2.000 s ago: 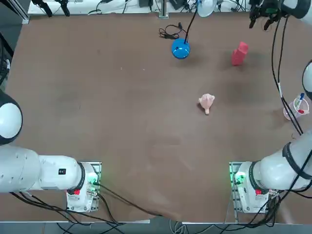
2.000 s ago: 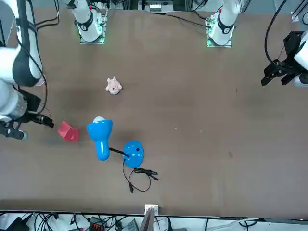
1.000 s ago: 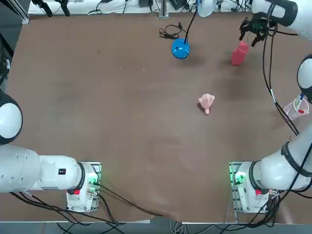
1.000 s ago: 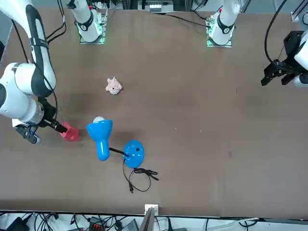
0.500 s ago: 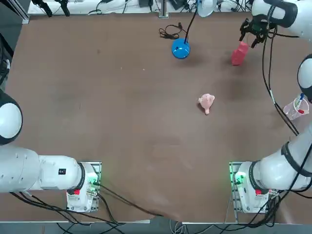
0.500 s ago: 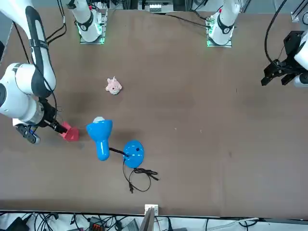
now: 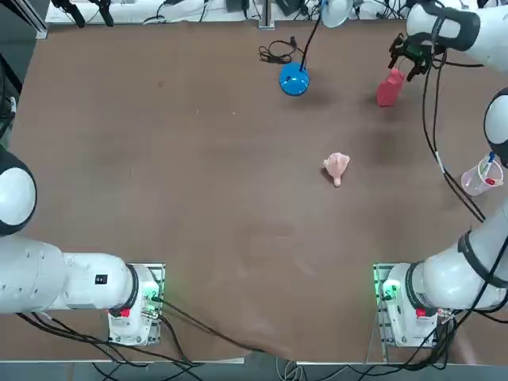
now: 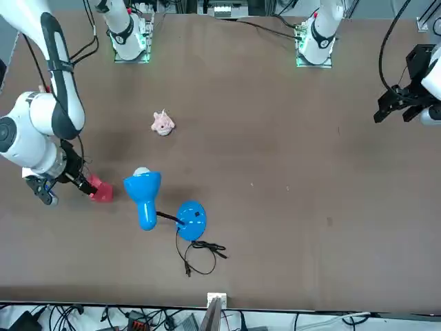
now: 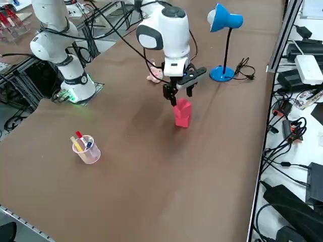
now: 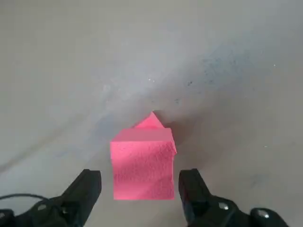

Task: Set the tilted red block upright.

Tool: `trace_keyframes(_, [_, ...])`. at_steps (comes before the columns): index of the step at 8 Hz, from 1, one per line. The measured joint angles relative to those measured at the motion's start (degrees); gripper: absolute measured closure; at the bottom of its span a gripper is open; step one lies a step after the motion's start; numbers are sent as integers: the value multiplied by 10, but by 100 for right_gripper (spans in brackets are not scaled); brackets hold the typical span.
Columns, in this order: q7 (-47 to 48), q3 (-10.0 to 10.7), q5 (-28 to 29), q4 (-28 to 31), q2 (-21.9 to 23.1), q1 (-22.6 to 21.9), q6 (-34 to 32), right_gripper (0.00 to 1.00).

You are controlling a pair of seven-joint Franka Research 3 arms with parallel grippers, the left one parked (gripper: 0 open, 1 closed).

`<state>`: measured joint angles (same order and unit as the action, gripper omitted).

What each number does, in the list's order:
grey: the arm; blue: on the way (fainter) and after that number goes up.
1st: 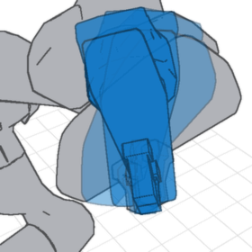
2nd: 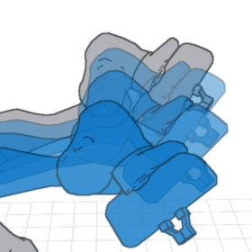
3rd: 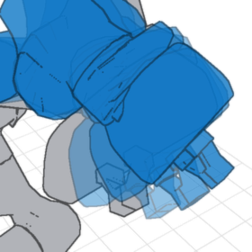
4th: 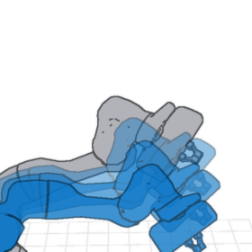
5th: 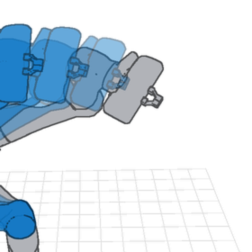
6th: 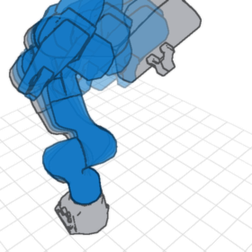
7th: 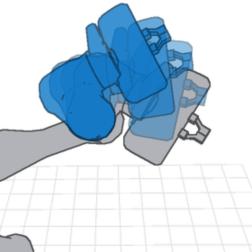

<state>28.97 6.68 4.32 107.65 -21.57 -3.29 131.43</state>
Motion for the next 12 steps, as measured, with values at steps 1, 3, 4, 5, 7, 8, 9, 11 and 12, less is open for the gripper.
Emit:
trace_keyframes(1, [0, 0, 0, 8, 0, 0, 10, 0])
trace_keyframes(3, [1, 0, 0, 10, 0, 0, 14, 0])
trace_keyframes(4, [2, 0, 0, 11, -1, 0, 17, 0])
trace_keyframes(5, [2, 0, 0, 12, -4, 0, 24, 0])
trace_keyframes(7, [2, 0, 0, 12, -11, 0, 32, 0])
trace_keyframes(8, [2, -1, 0, 12, -14, -1, 33, 0])
trace_keyframes(9, [2, -1, 0, 12, -14, -1, 34, 0])
trace_keyframes(11, [2, -1, 0, 12, -15, -1, 34, 0])
trace_keyframes(12, [2, -2, 0, 12, -16, -1, 36, 0])
